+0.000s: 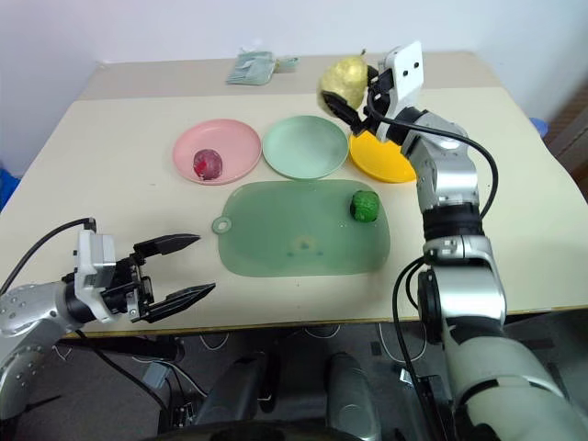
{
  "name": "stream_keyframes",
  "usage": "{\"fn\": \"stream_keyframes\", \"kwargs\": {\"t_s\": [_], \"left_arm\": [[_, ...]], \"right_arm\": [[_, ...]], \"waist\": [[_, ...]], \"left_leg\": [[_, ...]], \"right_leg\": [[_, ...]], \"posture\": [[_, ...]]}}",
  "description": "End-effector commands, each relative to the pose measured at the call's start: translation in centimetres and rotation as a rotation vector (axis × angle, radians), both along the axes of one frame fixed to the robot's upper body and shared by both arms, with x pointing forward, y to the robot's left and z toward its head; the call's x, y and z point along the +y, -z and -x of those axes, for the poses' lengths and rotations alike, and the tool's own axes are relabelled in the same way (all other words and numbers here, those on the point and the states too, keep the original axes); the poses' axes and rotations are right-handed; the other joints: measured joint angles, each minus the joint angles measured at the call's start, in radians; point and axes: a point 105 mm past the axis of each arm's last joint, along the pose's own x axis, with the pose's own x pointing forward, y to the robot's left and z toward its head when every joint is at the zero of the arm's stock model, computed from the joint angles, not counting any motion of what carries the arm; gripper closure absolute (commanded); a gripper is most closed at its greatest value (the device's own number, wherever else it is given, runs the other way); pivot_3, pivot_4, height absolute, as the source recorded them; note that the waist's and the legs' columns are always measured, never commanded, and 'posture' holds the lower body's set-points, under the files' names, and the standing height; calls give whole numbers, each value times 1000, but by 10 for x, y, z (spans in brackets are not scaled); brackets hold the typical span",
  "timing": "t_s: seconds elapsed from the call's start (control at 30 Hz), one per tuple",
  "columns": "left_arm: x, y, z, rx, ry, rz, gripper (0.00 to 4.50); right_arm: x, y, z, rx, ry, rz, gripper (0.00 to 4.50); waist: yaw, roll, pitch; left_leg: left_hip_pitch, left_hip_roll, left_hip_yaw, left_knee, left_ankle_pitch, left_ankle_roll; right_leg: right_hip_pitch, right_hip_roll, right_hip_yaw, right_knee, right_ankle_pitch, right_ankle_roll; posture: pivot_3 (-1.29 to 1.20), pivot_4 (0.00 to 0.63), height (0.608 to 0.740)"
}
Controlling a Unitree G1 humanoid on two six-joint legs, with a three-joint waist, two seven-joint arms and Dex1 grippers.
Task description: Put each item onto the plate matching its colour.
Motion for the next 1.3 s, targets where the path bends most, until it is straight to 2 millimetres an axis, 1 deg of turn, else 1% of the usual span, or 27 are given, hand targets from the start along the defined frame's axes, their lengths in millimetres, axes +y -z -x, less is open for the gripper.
{"fn": "stream_keyframes", "kwargs": {"t_s": [0.03,0.23,0.47,0.53,0.63,0.67,0.77,0.83,0.9,1.0,1.13,1.2,1.3], "left_arm": [[-6,-8,0,-51,-5,1,0],[-7,-8,0,-65,-38,1,0],[-6,-8,4,-67,-68,-3,0],[-6,-7,4,-66,-73,-2,0],[-6,-7,4,-64,-78,4,0],[-7,-7,4,-63,-77,5,0],[-8,-5,4,-56,-69,6,0],[-8,-4,3,-53,-64,7,0],[-9,-3,1,-53,-58,11,0],[-13,-2,-2,-50,-38,18,0],[-15,2,-5,-44,-11,8,0],[-14,2,-8,-43,-9,14,0],[-15,3,-9,-42,6,13,0]], "right_arm": [[-24,-1,-13,-16,157,14,1085],[-39,34,-23,84,311,59,1085],[-39,55,-23,138,342,111,1085],[-41,60,-23,146,352,115,63],[-44,60,-22,140,355,125,29],[-46,57,-22,127,362,126,29],[-56,35,-17,61,316,101,29],[-61,22,-11,20,261,87,29],[-65,14,-3,-11,198,66,29],[-68,12,14,-35,99,59,29],[-67,22,47,-30,36,20,29],[-63,35,67,20,3,-27,29],[-52,51,89,102,-52,-59,29]], "waist": [[-4,1,0],[-12,1,1],[-11,1,1],[-9,1,1],[-7,1,1],[-7,1,1],[-6,1,1],[-5,1,1],[-5,1,1],[-5,1,1],[1,1,0],[1,1,0],[0,2,0]], "left_leg": [[0,0,0,0,0,0],[0,1,1,-3,2,-4],[0,1,1,-2,2,-3],[0,1,1,-2,2,-2],[0,0,1,-2,1,-2],[0,0,1,-1,1,-2],[0,0,1,-1,1,-2],[0,0,1,-1,1,-2],[0,0,1,-1,1,-1],[0,1,1,-1,0,0],[0,1,0,0,0,1],[0,1,0,0,0,1],[0,1,0,0,0,1]], "right_leg": [[0,0,0,0,0,0],[-2,0,2,0,0,0],[-2,1,2,1,0,0],[-2,1,2,1,0,0],[-1,1,2,1,0,0],[-1,1,2,1,0,0],[-1,1,1,1,0,0],[-1,1,1,1,0,0],[-1,1,1,0,0,0],[0,1,1,1,0,0],[1,0,1,1,0,0],[0,0,2,1,0,0],[0,0,2,2,0,0]], "posture": [[0,150,740],[0,150,740],[0,150,740],[0,150,740],[0,150,740],[0,150,740],[0,150,740],[0,150,740],[0,150,740],[0,150,740],[0,150,740],[0,150,740],[0,150,740]]}}
